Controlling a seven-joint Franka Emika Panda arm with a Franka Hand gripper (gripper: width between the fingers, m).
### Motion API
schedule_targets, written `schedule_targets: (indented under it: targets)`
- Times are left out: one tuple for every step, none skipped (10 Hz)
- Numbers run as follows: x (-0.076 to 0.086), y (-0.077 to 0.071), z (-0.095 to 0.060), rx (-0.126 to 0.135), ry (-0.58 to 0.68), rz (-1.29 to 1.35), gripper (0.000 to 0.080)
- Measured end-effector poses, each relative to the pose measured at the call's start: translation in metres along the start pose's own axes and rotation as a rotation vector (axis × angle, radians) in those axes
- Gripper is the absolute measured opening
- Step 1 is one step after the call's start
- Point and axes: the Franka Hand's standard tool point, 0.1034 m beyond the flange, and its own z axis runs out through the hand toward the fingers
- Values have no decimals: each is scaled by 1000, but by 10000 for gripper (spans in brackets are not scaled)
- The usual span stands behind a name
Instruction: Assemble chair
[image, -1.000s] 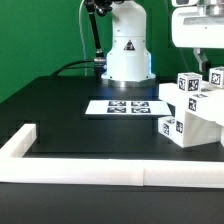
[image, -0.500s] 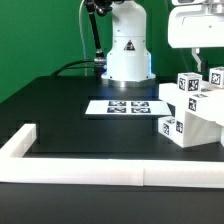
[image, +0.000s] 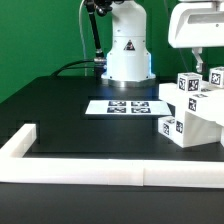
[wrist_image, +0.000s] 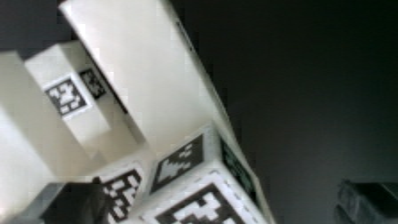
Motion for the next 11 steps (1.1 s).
schedule_targets:
  targets:
    - [0, -1, -1, 0, 1, -7, 648]
    - [0, -4, -1, 1, 2, -10, 648]
    - [0, -8, -3, 2, 4, -20, 648]
    - [-1, -8, -2, 1, 3, -22, 648]
    - [-1, -8, -2, 1, 2, -29, 648]
    - [-1, -7, -2, 1, 2, -31, 648]
    - [0, -3, -2, 2, 2, -28, 648]
    - [0, 0, -1, 1, 2, -26, 648]
    - [0, 0, -1, 1, 2, -25, 648]
    - [0, 0, -1, 1, 2, -25, 648]
    - [0, 0, -1, 1, 2, -25, 648]
